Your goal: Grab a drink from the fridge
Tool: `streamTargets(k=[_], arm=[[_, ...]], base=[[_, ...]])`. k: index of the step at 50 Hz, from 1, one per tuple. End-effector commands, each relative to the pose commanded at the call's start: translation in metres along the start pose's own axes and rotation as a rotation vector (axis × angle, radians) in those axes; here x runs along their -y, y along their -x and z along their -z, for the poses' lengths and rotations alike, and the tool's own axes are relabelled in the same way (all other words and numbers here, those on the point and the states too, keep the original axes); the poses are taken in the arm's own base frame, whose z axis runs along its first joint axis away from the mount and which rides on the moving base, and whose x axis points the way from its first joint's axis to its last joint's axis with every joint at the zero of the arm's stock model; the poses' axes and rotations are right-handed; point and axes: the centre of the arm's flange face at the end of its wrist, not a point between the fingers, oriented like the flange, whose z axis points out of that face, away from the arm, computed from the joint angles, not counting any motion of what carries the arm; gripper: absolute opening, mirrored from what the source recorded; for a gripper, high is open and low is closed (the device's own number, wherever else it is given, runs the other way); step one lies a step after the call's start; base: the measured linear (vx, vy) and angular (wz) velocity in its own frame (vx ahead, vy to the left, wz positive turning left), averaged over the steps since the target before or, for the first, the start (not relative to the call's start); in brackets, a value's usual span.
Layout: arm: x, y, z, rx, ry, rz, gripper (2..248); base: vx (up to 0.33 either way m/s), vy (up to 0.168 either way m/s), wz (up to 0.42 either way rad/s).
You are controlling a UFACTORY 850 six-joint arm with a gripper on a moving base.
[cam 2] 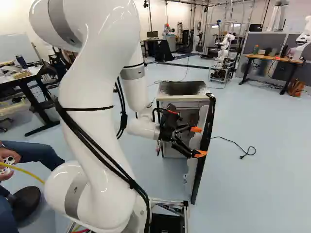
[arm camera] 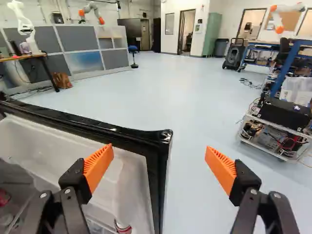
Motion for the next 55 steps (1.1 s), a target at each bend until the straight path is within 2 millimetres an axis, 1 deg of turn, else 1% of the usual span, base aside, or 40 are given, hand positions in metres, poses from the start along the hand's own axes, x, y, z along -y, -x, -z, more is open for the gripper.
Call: streamTargets(k=[12, 25, 39, 45, 55], arm=[[0.013, -0.006, -0.023, -0.007, 0.055, -0.043, 247], [0.015, -0.021, -0.025, -0.014, 0.058, -0.084, 247], [0.017, -0.024, -0.026, -0.016, 0.060, -0.095, 247], [0.022, -0.026, -0.033, -0.019, 0.074, -0.108, 247], [0.032, -0.030, -0.052, -0.026, 0.109, -0.136, 247]], base=[[0.000, 0.000, 0.000], [0.000, 0.000, 0.000], [0.000, 0.000, 0.000], [0.000, 0.000, 0.000], [0.000, 0.000, 0.000]])
